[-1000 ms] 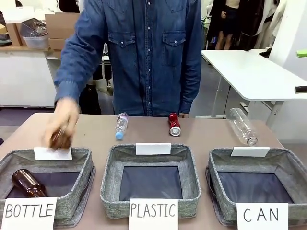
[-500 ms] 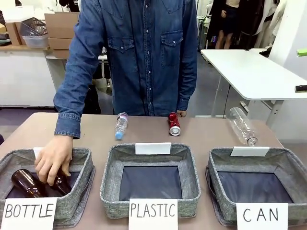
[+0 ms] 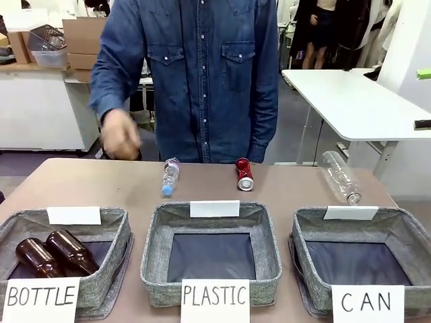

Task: Sort the can waste into the basket.
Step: Pick up the can waste from the table and place it in the right Fabric basket.

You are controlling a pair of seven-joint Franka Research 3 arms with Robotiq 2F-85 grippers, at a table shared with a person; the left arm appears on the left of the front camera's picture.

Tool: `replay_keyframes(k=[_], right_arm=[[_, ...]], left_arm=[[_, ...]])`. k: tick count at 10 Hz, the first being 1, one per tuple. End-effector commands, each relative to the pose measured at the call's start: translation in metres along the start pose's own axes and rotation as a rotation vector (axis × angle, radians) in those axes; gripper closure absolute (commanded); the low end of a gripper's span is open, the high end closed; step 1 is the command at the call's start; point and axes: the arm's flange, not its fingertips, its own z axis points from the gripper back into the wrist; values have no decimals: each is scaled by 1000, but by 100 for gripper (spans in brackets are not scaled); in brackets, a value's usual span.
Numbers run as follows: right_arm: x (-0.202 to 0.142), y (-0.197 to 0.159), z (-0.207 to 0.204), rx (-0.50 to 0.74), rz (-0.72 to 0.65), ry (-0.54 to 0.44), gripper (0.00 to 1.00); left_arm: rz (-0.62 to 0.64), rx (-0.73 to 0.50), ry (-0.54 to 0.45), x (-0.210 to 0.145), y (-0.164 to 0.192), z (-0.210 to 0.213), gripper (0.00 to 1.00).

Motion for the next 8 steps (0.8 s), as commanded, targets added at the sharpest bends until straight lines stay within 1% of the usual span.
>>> replay_keyframes(k=[1, 2, 3, 4, 5, 6, 7, 8], right_arm=[[2, 1, -2, 22, 19, 1, 0], [2, 1, -2, 22, 19, 1, 0], [2, 1, -2, 22, 19, 1, 0], [2, 1, -2, 22, 19, 1, 0], [2, 1, -2, 22, 19, 1, 0], [2, 1, -2, 22, 19, 1, 0], [2, 1, -2, 22, 19, 1, 0], [2, 1, -2, 22, 19, 1, 0]], left_arm=[[74, 128, -43, 14, 12, -21, 63], [149, 252, -36, 23, 34, -53, 63], [198, 306, 11, 34, 60, -85, 63], [233, 321, 109, 47, 92, -123, 63], [252, 361, 199, 57, 126, -168, 63], [262, 393, 271, 62, 156, -213, 63], [250, 475, 325, 60, 187, -266, 63], [196, 547, 414, 51, 206, -311, 63]])
